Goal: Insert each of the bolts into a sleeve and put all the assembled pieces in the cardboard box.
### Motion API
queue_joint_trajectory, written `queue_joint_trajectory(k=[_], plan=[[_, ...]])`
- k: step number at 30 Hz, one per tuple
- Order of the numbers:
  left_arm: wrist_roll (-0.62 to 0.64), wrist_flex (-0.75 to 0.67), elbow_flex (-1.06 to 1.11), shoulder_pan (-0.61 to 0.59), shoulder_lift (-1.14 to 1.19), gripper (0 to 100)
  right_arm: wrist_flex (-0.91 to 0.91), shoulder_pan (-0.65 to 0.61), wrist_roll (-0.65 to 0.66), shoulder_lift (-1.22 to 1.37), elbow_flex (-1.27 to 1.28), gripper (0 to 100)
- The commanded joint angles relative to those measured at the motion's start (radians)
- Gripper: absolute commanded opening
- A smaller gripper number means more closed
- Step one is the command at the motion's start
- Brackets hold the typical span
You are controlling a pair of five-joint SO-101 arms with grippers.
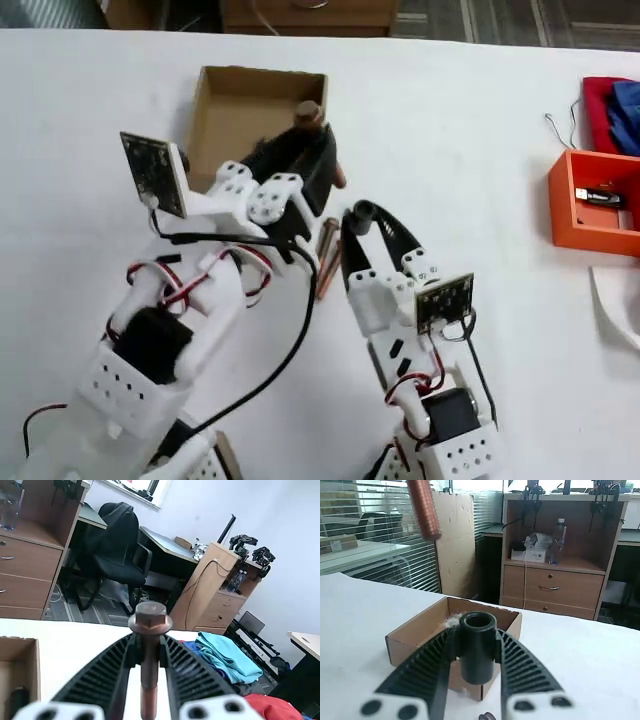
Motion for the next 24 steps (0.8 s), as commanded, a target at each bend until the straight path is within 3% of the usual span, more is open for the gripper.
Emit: queue_joint_trajectory(k=[1, 7, 17, 24], plan=[[0.005, -0.021, 0.018, 0.015, -0.028, 3, -0.028, -0.007, -0.009, -0.008, -0.008, 2.2], [0.002, -0.031, 0.061, 0.080, 0.000, 3, -0.028, -0.007, -0.009, -0.015, -0.008, 2.2], [-0.114, -0.035, -0.073, 0.084, 0.173, 3, -0.027, -0.002, -0.009, -0.015, -0.006, 2.2], [-0.112, -0.028, -0.085, 0.097, 0.222, 3, -0.025, -0.001, -0.008, -0.015, -0.006, 2.2]])
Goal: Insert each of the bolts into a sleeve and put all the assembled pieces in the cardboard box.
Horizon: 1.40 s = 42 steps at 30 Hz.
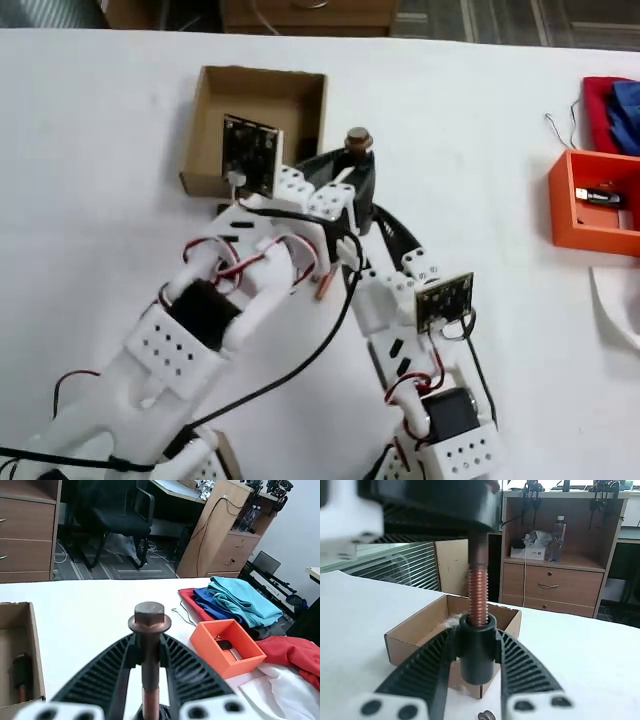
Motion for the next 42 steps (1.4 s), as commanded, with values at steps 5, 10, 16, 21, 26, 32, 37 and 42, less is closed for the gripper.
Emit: queue_joint_trajectory(k=[5, 10, 16, 21, 26, 32, 37, 42], plan=[[-0.014, 0.077, -0.053, 0.061, 0.006, 3, -0.025, -0.004, -0.006, -0.015, -0.006, 2.2], [-0.149, 0.181, -0.053, 0.069, 0.002, 3, -0.024, -0.004, -0.006, -0.015, -0.006, 2.2], [-0.166, 0.281, -0.053, 0.066, 0.000, 3, -0.024, -0.004, -0.006, -0.015, -0.006, 2.2], [-0.169, 0.290, -0.053, 0.063, 0.000, 10, -0.024, -0.004, -0.006, -0.015, -0.006, 2.2], [-0.163, 0.339, -0.061, 0.061, -0.002, 31, -0.022, -0.004, -0.006, -0.015, -0.006, 2.2], [-0.164, 0.356, -0.064, 0.046, -0.003, 28, -0.021, -0.004, -0.006, -0.015, -0.006, 2.2], [-0.170, 0.358, -0.111, -0.015, -0.003, 26, -0.021, -0.004, -0.006, -0.015, -0.006, 2.2], [-0.170, 0.358, -0.173, -0.058, -0.003, 26, -0.021, -0.004, -0.006, -0.012, -0.006, 2.2]])
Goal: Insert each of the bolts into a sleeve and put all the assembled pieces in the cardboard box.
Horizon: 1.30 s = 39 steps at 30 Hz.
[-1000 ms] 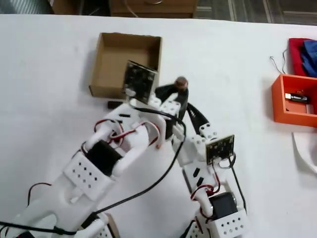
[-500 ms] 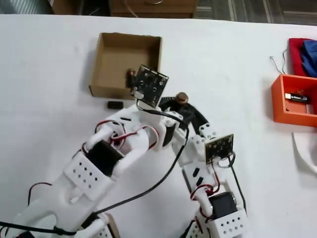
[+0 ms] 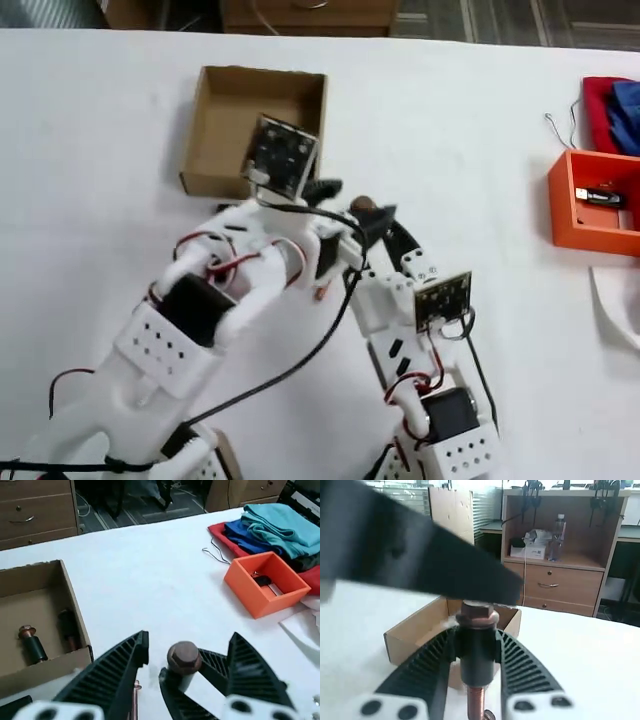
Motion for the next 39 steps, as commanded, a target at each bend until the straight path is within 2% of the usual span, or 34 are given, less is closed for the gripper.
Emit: queue_joint_trajectory(k=[1, 7, 9, 12, 13, 15, 19, 24, 27, 29, 32, 36, 39], plan=[[-0.006, 0.003, -0.084, -0.035, -0.009, 26, -0.021, -0.004, -0.006, -0.012, -0.012, 2.2], [-0.005, 0.015, -0.220, -0.149, -0.009, 25, 0.001, -0.002, -0.006, -0.010, -0.018, 2.2], [-0.006, 0.038, -0.280, -0.222, -0.009, 20, 0.028, -0.002, -0.006, -0.010, -0.044, 2.2], [-0.006, 0.084, -0.317, -0.367, -0.009, 3, 0.053, 0.035, -0.006, -0.010, -0.132, 2.2], [-0.006, 0.104, -0.309, -0.425, -0.009, 2, 0.053, 0.053, -0.006, -0.008, -0.166, 2.2], [-0.006, 0.149, -0.271, -0.546, -0.009, 6, 0.056, 0.081, -0.006, -0.007, -0.244, 2.2], [-0.002, 0.169, -0.127, -0.781, -0.009, 2, 0.134, 0.084, -0.005, 0.105, -0.440, 2.2], [-0.029, 0.169, 0.031, -1.082, -0.008, 3, 0.225, 0.082, -0.008, 0.582, -0.827, 2.2], [-0.221, 0.153, 0.170, -1.211, -0.005, 5, 0.366, 0.079, -0.012, 0.975, -1.172, 2.2], [-0.339, 0.104, 0.275, -1.240, -0.006, 5, 0.495, 0.064, -0.012, 1.250, -1.427, 2.2], [-0.451, 0.023, 0.420, -1.240, -0.006, 4, 0.710, 0.048, -0.034, 1.653, -1.821, 2.2], [-0.471, -0.035, 0.555, -1.244, 0.000, 4, 0.949, 0.044, -0.250, 2.124, -2.352, 2.2], [-0.470, -0.048, 0.619, -1.243, 0.000, 4, 1.069, 0.024, -0.288, 2.419, -2.762, 2.2]])
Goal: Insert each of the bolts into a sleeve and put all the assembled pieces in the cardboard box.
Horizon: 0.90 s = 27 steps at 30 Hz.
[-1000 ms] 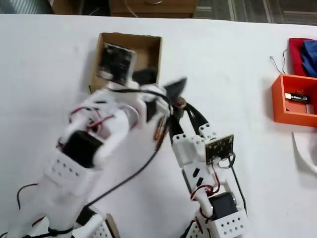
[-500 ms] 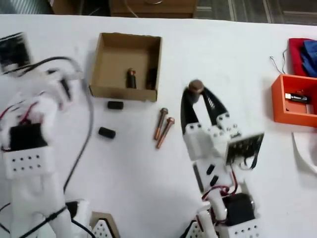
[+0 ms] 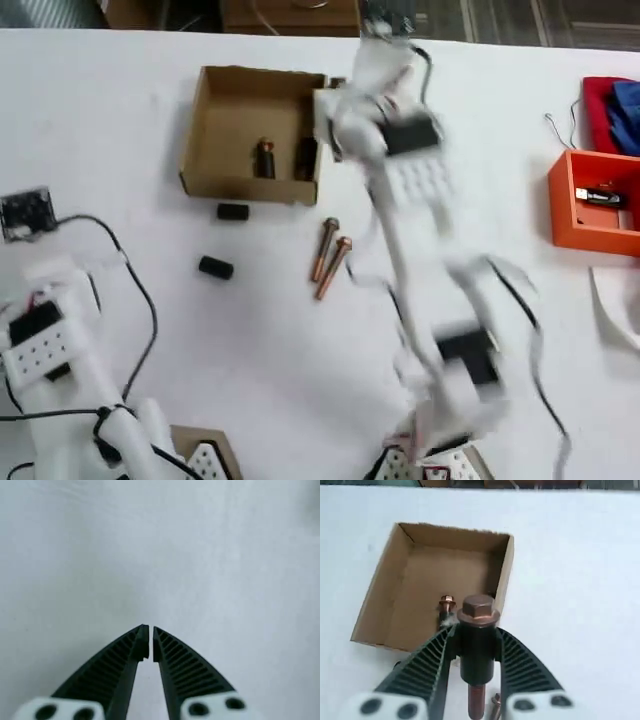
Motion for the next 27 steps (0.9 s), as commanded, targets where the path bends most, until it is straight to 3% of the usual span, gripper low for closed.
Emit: queue_joint_trajectory(k=[1, 4, 7, 15, 27], plan=[[-0.011, -0.029, 0.051, -0.003, -0.003, 4, 0.125, -0.036, -0.048, 0.394, -0.652, 2.2], [-0.009, -0.034, 0.105, -0.002, -0.003, 4, 0.154, -0.054, -0.048, 0.619, -0.951, 2.1], [-0.009, -0.049, 0.127, -0.003, -0.011, 4, 0.134, -0.065, -0.048, 0.763, -1.094, 2.1], [-0.009, -0.043, 0.133, -0.003, -0.009, 4, -0.062, -0.065, -0.048, 0.840, -1.000, 2.1], [-0.009, -0.043, 0.133, -0.002, -0.008, 4, -0.101, -0.070, -0.048, 0.848, -0.858, 2.1]])
